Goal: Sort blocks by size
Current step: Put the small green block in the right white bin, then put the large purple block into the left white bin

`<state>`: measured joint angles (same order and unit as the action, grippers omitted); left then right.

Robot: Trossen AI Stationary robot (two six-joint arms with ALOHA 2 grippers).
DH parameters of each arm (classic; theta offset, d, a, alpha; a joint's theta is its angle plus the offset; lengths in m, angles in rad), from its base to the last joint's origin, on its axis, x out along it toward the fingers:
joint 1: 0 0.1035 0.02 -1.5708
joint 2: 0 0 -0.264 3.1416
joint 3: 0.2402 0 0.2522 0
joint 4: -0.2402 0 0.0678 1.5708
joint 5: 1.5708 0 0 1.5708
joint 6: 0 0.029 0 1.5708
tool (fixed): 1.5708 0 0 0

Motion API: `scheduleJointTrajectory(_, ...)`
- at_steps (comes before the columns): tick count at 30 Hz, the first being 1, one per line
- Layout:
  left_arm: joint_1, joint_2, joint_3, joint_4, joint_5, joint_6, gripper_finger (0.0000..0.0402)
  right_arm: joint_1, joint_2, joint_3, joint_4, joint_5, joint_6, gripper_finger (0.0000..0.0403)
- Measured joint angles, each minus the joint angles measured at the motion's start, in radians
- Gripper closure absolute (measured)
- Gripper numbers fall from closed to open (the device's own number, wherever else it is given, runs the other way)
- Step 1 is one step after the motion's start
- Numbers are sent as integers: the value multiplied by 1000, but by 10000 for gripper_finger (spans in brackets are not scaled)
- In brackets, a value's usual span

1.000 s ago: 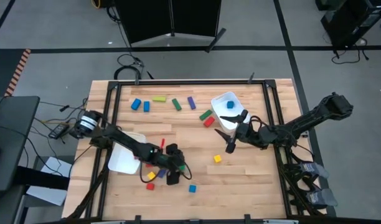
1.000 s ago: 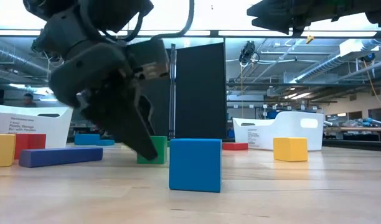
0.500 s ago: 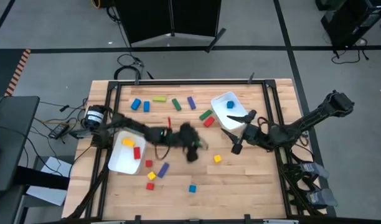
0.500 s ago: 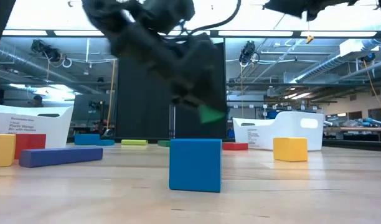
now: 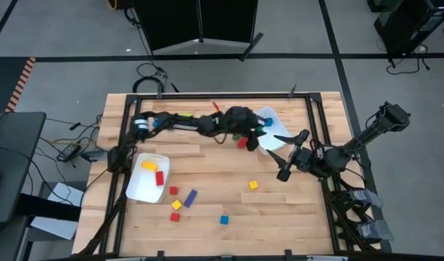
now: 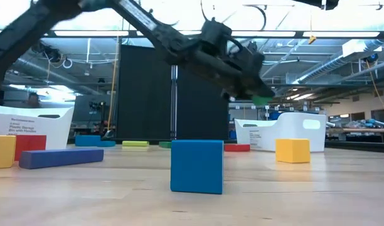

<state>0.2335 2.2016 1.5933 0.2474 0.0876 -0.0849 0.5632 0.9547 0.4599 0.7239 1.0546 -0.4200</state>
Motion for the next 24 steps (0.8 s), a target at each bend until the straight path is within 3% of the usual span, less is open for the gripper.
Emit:
scheduleJointTrajectory(2, 10, 24, 30, -33, -12, 0, 259, 3, 0, 0, 0, 0, 2, 138)
scheduleJointTrajectory(7, 40, 1, 32, -55, -32, -1, 118, 4, 3, 0, 0, 0, 5, 139)
scheduleJointTrajectory(10, 52, -53, -37, -8, -34, -6, 82, 4, 20, 0, -4, 0, 10, 139)
scheduleJointTrajectory(15, 69, -264, -340, 225, -35, -56, 125, -26, 70, 1, -62, -66, 106, 140)
scheduleJointTrajectory(18, 80, -435, -562, 357, -45, -92, 171, -102, 121, 51, -251, -162, 257, 145)
scheduleJointTrajectory(21, 73, -600, -714, 385, -54, -112, 206, -233, 206, 145, -497, -353, 402, 147)
scheduleJointTrajectory(24, 60, -746, -808, 320, -48, -147, 223, -363, 309, 266, -734, -564, 416, 147)
